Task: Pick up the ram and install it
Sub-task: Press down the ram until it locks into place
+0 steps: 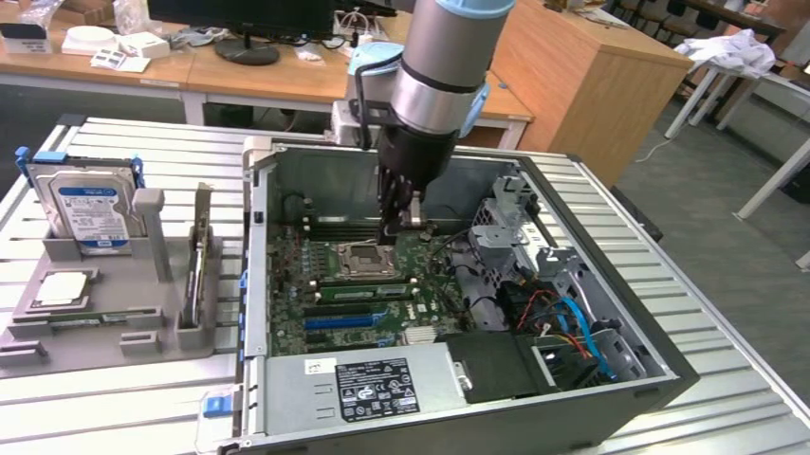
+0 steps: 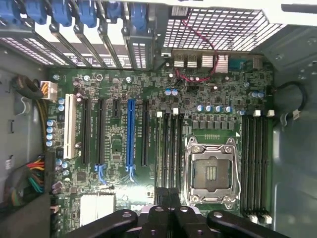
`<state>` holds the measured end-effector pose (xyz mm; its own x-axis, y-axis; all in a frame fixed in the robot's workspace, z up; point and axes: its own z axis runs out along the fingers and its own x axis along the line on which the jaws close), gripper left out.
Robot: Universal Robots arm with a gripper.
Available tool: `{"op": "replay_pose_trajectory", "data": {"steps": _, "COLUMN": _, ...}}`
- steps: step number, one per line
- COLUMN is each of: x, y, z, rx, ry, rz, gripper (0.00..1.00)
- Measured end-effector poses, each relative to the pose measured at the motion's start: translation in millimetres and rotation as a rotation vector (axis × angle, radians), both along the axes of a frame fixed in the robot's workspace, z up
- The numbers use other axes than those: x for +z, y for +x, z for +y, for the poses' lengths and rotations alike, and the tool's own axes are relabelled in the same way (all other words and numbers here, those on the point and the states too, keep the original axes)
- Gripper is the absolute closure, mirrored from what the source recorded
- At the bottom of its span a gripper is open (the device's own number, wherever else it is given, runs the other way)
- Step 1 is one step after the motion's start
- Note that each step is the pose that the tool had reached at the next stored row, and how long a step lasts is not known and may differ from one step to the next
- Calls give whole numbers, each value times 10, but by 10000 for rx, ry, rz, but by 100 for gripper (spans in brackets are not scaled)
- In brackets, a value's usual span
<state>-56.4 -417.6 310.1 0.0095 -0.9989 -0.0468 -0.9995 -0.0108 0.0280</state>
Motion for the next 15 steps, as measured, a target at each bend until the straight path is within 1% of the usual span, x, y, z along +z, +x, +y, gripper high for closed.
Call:
{"op": "replay_pose_trajectory", "data": {"steps": 12, "x": 277, "y": 0, "z": 0, "rx": 0, "ry": 1, "rz": 0, "gripper": 89}}
{"op": "replay_pose_trajectory", "data": {"steps": 13, "x": 297, "y": 0, "z": 0, "rx": 0, "ry": 1, "rz": 0, "gripper": 89}}
{"op": "replay_pose_trajectory", "data": {"steps": 15, "x": 301, "y": 0, "z": 0, "rx": 0, "ry": 2, "rz": -1, "gripper": 89}}
